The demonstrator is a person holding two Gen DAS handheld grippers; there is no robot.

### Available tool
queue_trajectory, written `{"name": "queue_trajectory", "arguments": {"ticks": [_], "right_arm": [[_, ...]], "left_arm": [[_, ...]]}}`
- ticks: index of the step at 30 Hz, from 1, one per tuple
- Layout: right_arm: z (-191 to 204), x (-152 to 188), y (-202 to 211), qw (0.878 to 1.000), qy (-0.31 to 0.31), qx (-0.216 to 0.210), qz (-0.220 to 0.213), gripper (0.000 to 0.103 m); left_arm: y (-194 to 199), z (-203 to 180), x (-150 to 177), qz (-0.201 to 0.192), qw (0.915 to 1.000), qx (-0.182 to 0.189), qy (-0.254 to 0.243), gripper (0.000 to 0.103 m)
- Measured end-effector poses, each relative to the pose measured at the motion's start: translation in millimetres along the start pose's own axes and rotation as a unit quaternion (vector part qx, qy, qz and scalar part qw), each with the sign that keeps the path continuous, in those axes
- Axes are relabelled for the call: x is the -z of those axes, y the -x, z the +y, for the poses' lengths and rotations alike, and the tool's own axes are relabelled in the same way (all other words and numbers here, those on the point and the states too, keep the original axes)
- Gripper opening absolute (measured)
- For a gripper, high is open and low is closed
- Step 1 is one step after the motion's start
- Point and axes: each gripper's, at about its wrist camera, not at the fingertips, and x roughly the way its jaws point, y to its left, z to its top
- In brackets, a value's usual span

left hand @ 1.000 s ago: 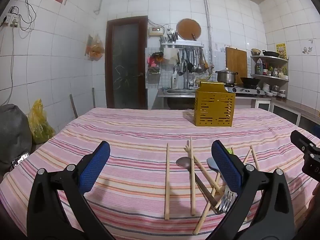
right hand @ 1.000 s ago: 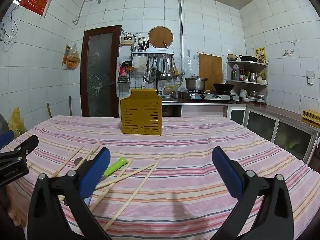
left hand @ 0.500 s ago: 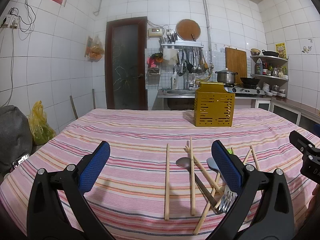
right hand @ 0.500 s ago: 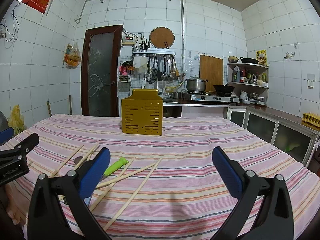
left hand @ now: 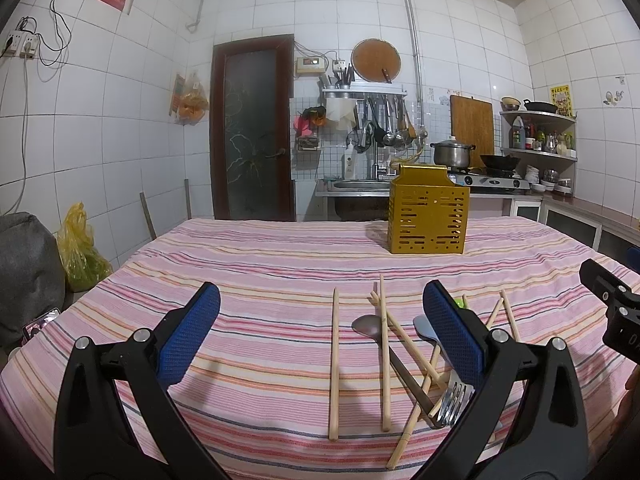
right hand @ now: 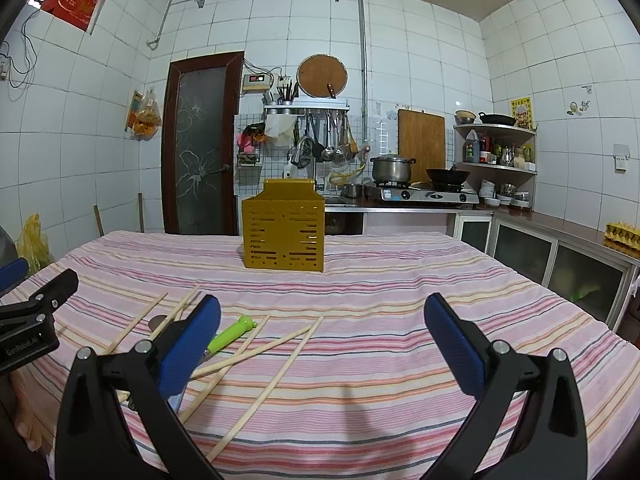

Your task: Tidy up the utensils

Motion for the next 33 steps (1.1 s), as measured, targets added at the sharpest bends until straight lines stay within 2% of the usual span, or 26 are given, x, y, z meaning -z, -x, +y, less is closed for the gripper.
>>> {"name": "queue_trajectory", "arguments": {"ticks": [33], "right_arm": [[-2.5,4.3,-2.0,1.0,-0.005,0.001,-0.004,0.099]], "left_arm": [[1.2,-1.4,0.5,-0.002,1.0,0.0,-0.002,0.098]]}}
